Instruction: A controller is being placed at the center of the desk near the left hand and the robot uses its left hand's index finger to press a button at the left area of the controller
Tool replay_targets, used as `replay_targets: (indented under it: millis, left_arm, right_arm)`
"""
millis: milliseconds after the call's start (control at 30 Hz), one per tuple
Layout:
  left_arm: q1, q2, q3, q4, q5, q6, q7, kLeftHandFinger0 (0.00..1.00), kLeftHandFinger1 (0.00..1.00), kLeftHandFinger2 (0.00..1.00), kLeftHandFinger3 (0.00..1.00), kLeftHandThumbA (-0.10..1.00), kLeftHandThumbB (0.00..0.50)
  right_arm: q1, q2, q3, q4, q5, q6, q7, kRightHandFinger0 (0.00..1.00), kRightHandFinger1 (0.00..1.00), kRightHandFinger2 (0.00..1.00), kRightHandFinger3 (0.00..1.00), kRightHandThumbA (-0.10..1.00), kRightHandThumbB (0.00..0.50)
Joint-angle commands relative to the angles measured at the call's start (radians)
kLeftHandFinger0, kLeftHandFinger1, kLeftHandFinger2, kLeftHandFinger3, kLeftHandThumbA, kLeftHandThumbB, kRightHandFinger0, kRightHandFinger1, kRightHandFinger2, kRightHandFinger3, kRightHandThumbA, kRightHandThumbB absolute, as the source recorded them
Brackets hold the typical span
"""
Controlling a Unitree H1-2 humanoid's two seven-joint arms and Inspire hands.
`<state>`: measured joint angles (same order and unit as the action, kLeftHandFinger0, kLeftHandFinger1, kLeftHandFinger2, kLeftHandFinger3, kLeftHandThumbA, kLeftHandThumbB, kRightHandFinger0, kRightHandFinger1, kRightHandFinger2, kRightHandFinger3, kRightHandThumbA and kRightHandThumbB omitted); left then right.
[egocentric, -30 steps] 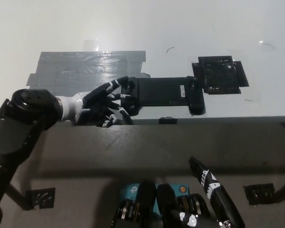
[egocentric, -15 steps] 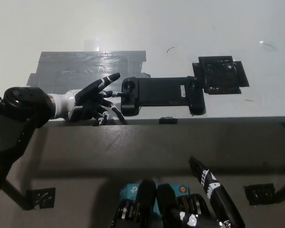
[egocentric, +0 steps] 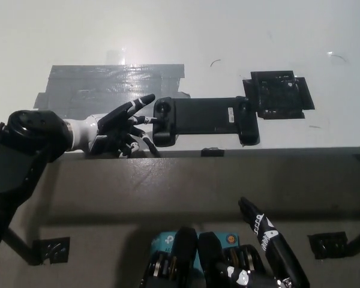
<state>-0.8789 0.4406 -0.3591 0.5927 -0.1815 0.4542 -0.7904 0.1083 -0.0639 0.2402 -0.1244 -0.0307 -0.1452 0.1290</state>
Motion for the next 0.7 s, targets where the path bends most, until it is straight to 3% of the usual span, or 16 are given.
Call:
replay_targets:
  millis: [0,100,167,233,333,467,567,600,633,667]
  left_arm:
    - [-0.035,0.01,-0.003,-0.012,0.012,0.016,0.0,0.03,0.16,0.48,1.0,1.0,0.459]
    - [-0.044,0.012,-0.014,-0.005,0.029,0.016,-0.002,0.09,0.18,0.48,1.0,1.0,0.481]
    - [-0.053,0.014,-0.034,-0.003,0.047,0.016,-0.011,0.09,0.24,0.53,1.0,1.0,0.49]
    - [-0.057,0.017,-0.052,-0.006,0.07,0.016,-0.013,0.19,0.34,0.61,1.0,1.0,0.482]
    - [-0.071,0.026,-0.093,0.007,0.108,0.016,-0.039,0.23,0.37,0.63,1.0,1.0,0.492]
    - [-0.089,0.034,-0.12,0.031,0.128,0.016,-0.042,0.01,0.18,0.51,1.0,1.0,0.499]
    - [-0.103,0.054,-0.166,0.012,0.19,0.016,-0.052,0.0,0.13,0.5,1.0,1.0,0.5]
    - [-0.105,0.058,-0.173,0.009,0.195,0.016,-0.057,0.08,0.17,0.54,1.0,1.0,0.498]
    - [-0.11,0.066,-0.19,0.008,0.207,0.016,-0.067,0.17,0.29,0.65,1.0,1.0,0.497]
    - [-0.116,0.069,-0.205,0.021,0.22,0.016,-0.073,0.32,0.45,0.8,1.0,1.0,0.5]
  right_arm:
    - [-0.016,0.009,-0.007,-0.026,-0.004,-0.034,0.002,1.0,1.0,1.0,1.0,0.87,0.213]
    - [-0.021,0.009,-0.007,-0.03,-0.001,-0.026,0.004,1.0,1.0,1.0,1.0,0.86,0.211]
    - [-0.021,0.01,-0.007,-0.027,0.001,-0.027,0.005,1.0,1.0,1.0,1.0,0.86,0.212]
    - [-0.022,0.011,-0.007,-0.025,0.001,-0.028,0.004,1.0,1.0,1.0,1.0,0.86,0.219]
    - [-0.025,0.011,-0.008,-0.025,0.003,-0.027,0.005,1.0,1.0,1.0,1.0,0.86,0.219]
    - [-0.034,0.01,-0.011,-0.023,0.005,-0.029,0.005,1.0,1.0,1.0,1.0,0.86,0.216]
    - [-0.04,0.008,-0.012,-0.024,0.008,-0.027,0.006,1.0,1.0,1.0,1.0,0.86,0.219]
    - [-0.041,0.008,-0.012,-0.024,0.008,-0.027,0.007,1.0,1.0,1.0,1.0,0.86,0.219]
    - [-0.041,0.008,-0.011,-0.023,0.006,-0.027,0.007,1.0,1.0,1.0,1.0,0.86,0.219]
    - [-0.04,0.008,-0.01,-0.027,0.003,-0.025,0.006,1.0,1.0,1.0,1.0,0.86,0.213]
